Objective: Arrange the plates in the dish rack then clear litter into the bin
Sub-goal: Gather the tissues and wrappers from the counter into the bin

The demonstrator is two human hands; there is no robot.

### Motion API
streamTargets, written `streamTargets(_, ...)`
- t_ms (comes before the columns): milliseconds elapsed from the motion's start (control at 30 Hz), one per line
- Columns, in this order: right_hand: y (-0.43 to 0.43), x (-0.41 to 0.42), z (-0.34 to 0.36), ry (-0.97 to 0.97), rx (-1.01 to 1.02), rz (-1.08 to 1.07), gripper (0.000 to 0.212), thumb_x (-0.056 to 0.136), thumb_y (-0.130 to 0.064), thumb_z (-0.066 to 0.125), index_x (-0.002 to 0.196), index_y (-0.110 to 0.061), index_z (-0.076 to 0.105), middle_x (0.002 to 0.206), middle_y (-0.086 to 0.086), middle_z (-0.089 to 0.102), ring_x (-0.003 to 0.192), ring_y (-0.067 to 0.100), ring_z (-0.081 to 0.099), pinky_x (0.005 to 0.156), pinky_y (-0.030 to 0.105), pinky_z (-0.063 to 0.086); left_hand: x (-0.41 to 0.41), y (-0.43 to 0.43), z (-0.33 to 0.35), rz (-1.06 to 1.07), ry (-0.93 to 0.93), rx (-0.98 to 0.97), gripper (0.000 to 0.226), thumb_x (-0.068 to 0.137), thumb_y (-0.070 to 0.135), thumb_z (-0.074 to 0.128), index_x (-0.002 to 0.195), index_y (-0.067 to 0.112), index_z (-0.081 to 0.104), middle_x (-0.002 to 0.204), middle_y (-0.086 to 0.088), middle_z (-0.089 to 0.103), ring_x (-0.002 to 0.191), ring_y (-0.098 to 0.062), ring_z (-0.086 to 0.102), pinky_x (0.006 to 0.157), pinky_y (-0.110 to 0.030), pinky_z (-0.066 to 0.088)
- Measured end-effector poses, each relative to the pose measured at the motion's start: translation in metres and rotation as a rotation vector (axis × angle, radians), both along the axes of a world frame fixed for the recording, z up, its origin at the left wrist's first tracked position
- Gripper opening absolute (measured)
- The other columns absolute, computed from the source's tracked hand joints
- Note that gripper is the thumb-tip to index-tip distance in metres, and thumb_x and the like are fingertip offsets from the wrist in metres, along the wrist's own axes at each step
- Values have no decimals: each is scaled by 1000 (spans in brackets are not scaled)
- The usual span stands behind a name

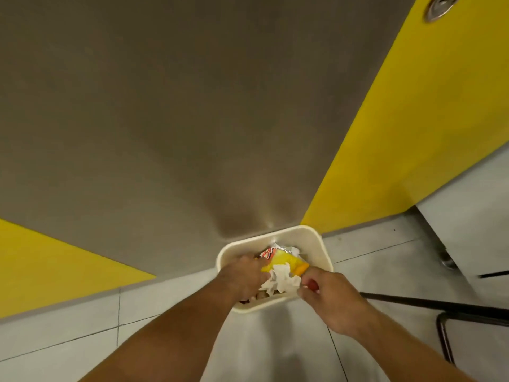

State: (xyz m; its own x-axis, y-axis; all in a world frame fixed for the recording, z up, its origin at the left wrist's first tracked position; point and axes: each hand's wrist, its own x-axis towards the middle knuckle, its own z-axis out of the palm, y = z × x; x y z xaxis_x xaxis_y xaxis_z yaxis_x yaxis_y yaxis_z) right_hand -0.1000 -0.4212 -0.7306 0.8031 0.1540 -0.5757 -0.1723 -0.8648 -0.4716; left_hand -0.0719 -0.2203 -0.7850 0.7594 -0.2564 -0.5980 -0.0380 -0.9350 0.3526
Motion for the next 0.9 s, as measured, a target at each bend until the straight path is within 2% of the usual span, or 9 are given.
streamTargets(100,21,24,-11,-11,9,4,16,88,-38,65,88,-24,58,92,0,62,82,19,59,74,29,49,2,14,12,107,-234,-75,32,98,38,36,111,23,61,112,-2,60,105,-22,56,87,-33,46)
streamTargets(167,37,37,-18,-2,11,13,21,86,-41,68,91,-24,58,94,1,64,84,19,58,75,28,48,-3,26,18,143,-279,-109,35,94,42,32,103,26,62,106,2,61,100,-19,57,85,-33,47)
streamTargets(300,53,45,-24,-7,50,-78,49,77,-50,73,116,-27,55,106,3,67,97,25,63,87,36,52,-19,40,34,181,-303,-185,44,88,51,30,108,31,63,110,11,62,102,-10,56,89,-31,47)
streamTargets(400,47,42,-2,-53,-21,-83,49,88,-51,62,127,-24,52,120,7,60,108,29,58,90,34,47,-26,42,54,206,-285,-203,34,94,48,40,114,33,63,115,14,60,106,-8,56,92,-30,46)
streamTargets(467,38,38,29,-106,-30,-64,39,97,-49,45,120,-20,59,118,9,62,108,29,57,87,33,45,-29,39,79,209,-277,-191,28,96,43,43,111,32,63,113,13,61,104,-10,56,91,-30,46)
streamTargets(533,27,31,67,-164,-40,-69,40,101,-46,36,110,-18,63,109,10,65,102,29,58,80,32,44,-32,33,112,198,-280,-173,26,97,42,41,105,30,63,106,10,61,100,-13,57,88,-31,46)
streamTargets(667,19,8,153,-242,-76,7,40,104,-37,29,116,-20,63,110,6,66,102,26,59,82,33,46,-44,27,197,174,-298,-175,30,95,46,35,90,30,60,93,11,56,89,-12,56,82,-32,47)
streamTargets(767,21,-1,228,-318,7,-90,48,102,-46,28,97,-19,68,97,2,69,94,24,60,79,35,48,-47,23,282,149,-363,-182,32,97,39,39,66,32,43,76,11,46,74,-10,48,70,-29,40)
streamTargets(900,23,9,342,-478,47,-39,42,100,-41,37,63,-24,43,72,-3,55,74,20,50,66,35,40,-45,19,409,74,-509,-186,34,95,44,36,64,31,35,70,12,42,69,-10,47,65,-29,39)
